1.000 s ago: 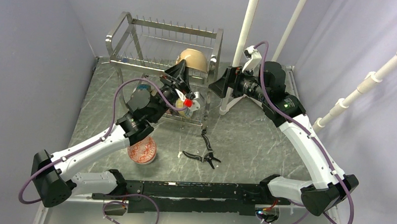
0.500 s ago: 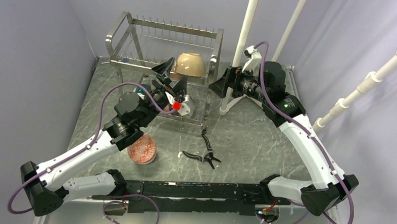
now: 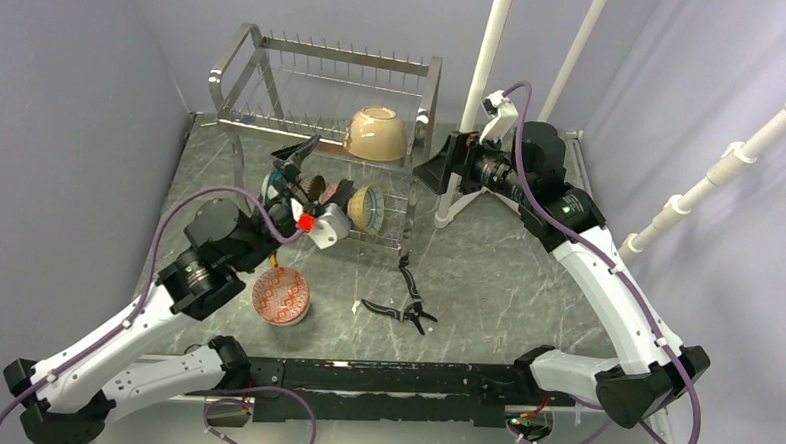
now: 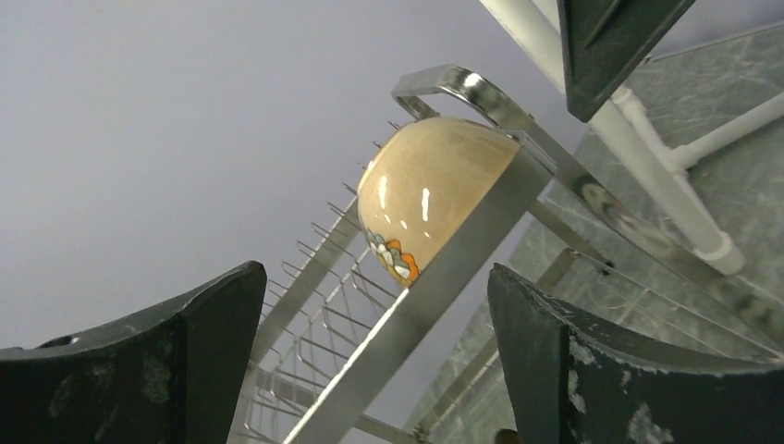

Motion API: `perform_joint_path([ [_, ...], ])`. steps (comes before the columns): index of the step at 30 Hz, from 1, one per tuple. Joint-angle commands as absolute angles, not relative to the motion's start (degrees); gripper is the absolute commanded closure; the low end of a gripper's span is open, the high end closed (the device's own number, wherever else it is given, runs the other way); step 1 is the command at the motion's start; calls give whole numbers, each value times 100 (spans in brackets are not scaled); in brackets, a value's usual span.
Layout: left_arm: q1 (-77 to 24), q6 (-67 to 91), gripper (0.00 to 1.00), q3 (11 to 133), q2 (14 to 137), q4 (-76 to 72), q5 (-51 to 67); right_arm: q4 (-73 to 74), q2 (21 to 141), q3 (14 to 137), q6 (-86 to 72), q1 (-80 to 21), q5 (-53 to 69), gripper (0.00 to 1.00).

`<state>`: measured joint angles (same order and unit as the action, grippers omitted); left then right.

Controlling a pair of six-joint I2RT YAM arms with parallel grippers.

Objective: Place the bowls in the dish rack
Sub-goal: Turn the bowl upside down on the dish rack.

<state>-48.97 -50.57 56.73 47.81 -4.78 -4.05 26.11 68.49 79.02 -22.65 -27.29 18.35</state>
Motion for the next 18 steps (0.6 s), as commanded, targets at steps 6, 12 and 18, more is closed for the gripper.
perform_joint_path([
  [6,-4922,-2446,6,5436,3777,1091,-731,2415,6577,7700,-2207,-2712,1909,8],
  [12,-4919,637,6,5238,3314,2432,-1819,2327,6303,7112,-2275,-2707,2078,7],
  [18,-4921,3080,6,5054,3399,3798,-2764,2220,6120,6356,-2446,-2707,2298,7],
])
